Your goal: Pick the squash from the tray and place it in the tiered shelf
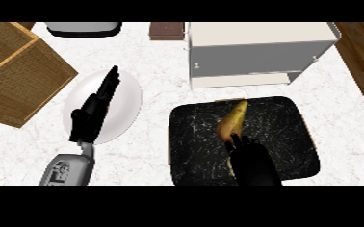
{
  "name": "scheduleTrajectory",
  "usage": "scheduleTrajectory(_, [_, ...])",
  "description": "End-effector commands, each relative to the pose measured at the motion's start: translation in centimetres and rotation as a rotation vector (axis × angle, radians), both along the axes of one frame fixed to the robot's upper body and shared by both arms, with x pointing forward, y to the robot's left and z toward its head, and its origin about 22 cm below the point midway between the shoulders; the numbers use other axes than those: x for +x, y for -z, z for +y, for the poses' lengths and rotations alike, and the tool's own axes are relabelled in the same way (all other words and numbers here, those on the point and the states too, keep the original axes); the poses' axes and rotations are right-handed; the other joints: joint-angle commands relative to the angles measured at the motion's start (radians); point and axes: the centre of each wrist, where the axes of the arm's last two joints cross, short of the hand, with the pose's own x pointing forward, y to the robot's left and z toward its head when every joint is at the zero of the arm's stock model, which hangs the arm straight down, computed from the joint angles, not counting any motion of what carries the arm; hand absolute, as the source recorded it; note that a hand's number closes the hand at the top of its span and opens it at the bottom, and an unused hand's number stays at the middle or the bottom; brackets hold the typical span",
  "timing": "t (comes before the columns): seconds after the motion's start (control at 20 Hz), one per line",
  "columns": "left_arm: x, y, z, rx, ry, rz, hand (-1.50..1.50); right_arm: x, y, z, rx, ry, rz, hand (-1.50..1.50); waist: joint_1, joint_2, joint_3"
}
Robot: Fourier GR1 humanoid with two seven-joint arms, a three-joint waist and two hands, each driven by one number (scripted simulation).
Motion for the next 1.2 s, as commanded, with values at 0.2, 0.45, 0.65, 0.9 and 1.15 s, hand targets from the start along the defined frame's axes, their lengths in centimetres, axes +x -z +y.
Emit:
scheduleTrajectory(0.2, [-0.1, 0.2, -0.2, 0.000, 0.002, 0.000, 0.00, 0.2, 0.3, 5.7, 0.190, 0.094, 0.067, 1.50, 0.004, 0.009, 0.003])
scheduleTrajectory(0.45, [0.2, -0.3, 0.7, 0.004, 0.020, -0.011, 0.00, -1.6, -0.1, 7.2, 0.502, 0.318, 0.168, 1.50, 0.029, 0.021, 0.006])
scheduleTrajectory(0.65, [0.4, -0.5, -0.7, -0.020, 0.037, -0.001, 0.00, -2.3, -2.9, 9.4, 0.755, 0.307, 0.091, 1.50, 0.030, 0.012, 0.005])
scheduleTrajectory(0.9, [-0.3, 0.4, -0.2, 0.011, 0.024, -0.003, 0.00, -2.9, -6.3, 11.3, 1.010, 0.288, -0.035, 1.50, 0.033, 0.006, 0.003])
scheduleTrajectory(1.15, [-0.8, 1.6, 0.4, -0.005, 0.020, 0.016, 0.00, -2.4, -10.7, 11.9, 1.061, 0.299, -0.168, 1.50, 0.019, 0.003, 0.001])
